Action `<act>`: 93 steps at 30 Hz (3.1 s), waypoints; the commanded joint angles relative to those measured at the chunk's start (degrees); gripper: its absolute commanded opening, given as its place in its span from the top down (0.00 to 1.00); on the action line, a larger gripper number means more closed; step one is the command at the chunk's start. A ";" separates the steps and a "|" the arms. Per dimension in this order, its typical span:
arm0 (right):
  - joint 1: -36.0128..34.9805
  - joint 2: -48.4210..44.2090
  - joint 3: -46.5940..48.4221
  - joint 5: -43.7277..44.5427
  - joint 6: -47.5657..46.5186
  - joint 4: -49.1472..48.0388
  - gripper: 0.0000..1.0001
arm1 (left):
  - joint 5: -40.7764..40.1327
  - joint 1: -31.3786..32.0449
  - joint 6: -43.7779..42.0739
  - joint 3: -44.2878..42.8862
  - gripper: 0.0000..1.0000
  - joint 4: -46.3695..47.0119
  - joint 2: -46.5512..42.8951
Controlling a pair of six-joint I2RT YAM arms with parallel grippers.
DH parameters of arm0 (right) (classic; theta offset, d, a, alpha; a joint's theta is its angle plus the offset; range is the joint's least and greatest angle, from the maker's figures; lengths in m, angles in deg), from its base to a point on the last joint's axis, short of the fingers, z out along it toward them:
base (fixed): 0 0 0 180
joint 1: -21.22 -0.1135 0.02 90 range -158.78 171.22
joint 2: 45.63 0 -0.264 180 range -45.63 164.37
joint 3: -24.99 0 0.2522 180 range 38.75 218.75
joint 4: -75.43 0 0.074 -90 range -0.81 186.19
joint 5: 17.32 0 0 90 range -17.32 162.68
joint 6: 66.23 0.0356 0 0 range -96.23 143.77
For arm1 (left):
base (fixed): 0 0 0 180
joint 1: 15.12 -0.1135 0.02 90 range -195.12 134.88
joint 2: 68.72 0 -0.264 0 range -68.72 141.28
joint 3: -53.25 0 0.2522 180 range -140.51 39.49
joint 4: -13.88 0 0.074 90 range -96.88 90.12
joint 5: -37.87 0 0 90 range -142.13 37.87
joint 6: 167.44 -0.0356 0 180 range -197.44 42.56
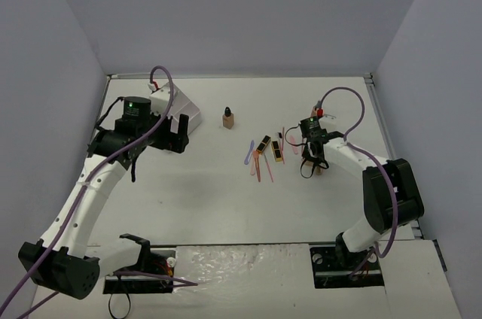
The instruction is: Organize the makeup
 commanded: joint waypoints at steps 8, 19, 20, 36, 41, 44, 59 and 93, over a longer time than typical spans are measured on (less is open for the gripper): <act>-8.99 -14.42 5.56 -2.86 -12.22 -1.83 1.00 | 5.67 8.66 -1.10 -6.28 0.06 0.61 1.88; -12.23 -25.93 10.34 -31.12 -23.36 -12.38 1.00 | 8.83 16.79 8.40 -10.50 0.12 8.61 4.53; -12.23 -26.33 10.43 -32.89 -23.80 -12.96 1.00 | 9.05 17.19 9.60 -10.46 0.13 10.03 4.53; -13.11 -28.37 11.16 -46.88 -22.29 -17.37 1.00 | 8.14 23.74 22.73 -11.81 0.30 20.71 8.88; -13.68 -29.16 10.15 -47.05 -21.99 -18.16 1.00 | 7.04 25.06 25.14 -12.16 0.33 22.42 10.28; -13.81 -29.16 9.73 -47.06 -21.79 -18.60 1.00 | 6.58 25.55 25.76 -12.58 0.35 22.71 11.25; -14.44 -28.06 9.00 -47.14 -21.63 -19.79 1.00 | 7.09 25.86 26.64 -13.57 0.66 23.97 13.32; -11.81 -36.06 5.39 -21.78 -24.18 -10.70 0.00 | -6.73 0.17 -6.81 -24.21 1.00 10.90 24.24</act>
